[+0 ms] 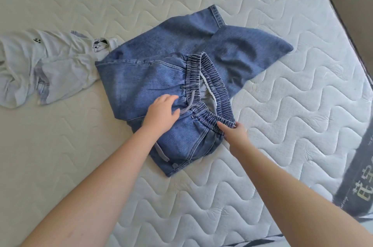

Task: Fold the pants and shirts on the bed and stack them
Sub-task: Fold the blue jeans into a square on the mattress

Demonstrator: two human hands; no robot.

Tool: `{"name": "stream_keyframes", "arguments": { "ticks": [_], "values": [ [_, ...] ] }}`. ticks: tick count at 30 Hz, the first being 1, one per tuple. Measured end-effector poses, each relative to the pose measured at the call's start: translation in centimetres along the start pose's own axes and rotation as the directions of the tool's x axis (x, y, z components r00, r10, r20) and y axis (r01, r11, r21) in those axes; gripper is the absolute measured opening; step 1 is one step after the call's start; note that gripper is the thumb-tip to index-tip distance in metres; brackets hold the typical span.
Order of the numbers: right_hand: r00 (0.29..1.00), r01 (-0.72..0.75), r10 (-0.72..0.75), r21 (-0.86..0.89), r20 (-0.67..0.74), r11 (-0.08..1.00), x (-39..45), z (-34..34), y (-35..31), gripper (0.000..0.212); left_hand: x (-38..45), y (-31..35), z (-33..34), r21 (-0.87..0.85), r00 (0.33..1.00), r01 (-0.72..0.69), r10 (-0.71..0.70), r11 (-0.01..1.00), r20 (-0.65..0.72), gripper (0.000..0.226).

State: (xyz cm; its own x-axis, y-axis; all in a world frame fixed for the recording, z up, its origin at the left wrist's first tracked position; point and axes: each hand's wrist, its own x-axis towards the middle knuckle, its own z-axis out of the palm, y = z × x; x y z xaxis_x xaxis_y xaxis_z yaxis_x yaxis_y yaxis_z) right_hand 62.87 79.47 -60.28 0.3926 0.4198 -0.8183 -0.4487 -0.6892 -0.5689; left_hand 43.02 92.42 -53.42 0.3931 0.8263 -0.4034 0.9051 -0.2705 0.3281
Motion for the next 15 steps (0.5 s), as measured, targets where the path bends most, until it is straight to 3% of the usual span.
{"name": "stream_keyframes", "arguments": {
  "ticks": [2, 7, 12, 15],
  "values": [
    [0.994, 0.075, -0.077, 0.027, 0.071, 0.997, 0.1, -0.2, 0.2, 0.029, 1.5, 1.3, 0.5, 0.019, 0.997, -0.069, 0.068, 0.997, 0.023, 0.047],
    [0.948, 0.301, -0.287, -0.101, 0.135, 0.948, -2.1, -1.0, -0.8, 0.016, 3.1, 3.4, 1.2, 0.104, 0.969, -0.245, 0.241, 0.964, 0.047, 0.064],
    [0.854, 0.502, -0.441, -0.209, 0.277, 0.84, -6.4, -4.4, -2.6, 0.009, 4.1, 5.5, 0.7, 0.243, 0.897, -0.437, 0.44, 0.866, 0.046, 0.08],
    [0.809, 0.559, -0.465, -0.225, 0.36, 0.798, -8.7, -7.8, -3.0, 0.006, 5.9, 7.7, 0.1, 0.365, 0.853, -0.517, 0.503, 0.774, 0.14, 0.071]
  ]
}}
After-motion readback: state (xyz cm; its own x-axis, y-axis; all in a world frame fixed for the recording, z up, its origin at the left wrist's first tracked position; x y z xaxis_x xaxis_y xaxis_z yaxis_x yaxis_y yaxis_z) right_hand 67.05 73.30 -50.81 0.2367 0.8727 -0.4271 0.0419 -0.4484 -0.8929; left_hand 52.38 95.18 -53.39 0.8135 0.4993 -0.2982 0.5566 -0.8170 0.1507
